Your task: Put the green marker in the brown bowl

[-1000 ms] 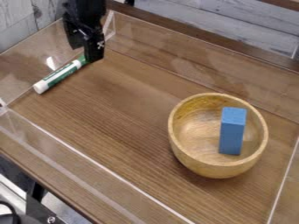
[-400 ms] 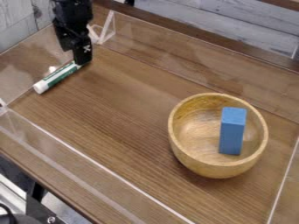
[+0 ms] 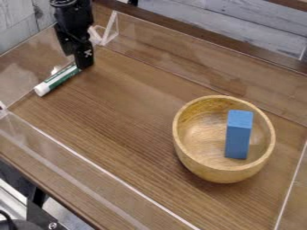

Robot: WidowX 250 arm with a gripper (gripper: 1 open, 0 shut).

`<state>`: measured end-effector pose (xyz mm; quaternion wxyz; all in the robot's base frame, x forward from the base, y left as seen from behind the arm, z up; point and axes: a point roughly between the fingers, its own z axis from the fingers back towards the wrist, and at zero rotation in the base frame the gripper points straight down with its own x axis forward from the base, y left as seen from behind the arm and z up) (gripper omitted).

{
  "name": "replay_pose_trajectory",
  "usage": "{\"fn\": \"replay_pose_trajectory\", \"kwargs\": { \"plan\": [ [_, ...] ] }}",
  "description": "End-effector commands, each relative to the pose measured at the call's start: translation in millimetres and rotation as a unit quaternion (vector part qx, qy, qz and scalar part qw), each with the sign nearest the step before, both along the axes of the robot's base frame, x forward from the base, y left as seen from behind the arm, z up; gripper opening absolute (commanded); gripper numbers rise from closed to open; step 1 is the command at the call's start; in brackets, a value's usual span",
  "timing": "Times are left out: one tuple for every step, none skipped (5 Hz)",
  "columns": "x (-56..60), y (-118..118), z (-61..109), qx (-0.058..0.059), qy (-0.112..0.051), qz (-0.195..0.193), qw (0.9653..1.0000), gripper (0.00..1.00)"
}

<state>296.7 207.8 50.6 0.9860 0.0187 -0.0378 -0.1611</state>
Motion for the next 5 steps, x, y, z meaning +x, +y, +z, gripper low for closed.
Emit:
{"fn": "replay_pose_trajectory", "kwargs": {
  "plan": [
    [9.4,12,19.4,0.016,-0.031,0.005,0.9994,1.00],
    [8.4,10,11.9,0.013,-0.028,-0.002,0.9995,1.00],
    [7.1,8,4.3,0.011,-0.024,-0.009,0.9996,1.00],
    [6.5,7,-2.9,0.008,-0.021,-0.015,0.9996,1.00],
    [6.9,6,-8.3,0.005,-0.019,-0.021,0.9996,0.00]
  ]
}}
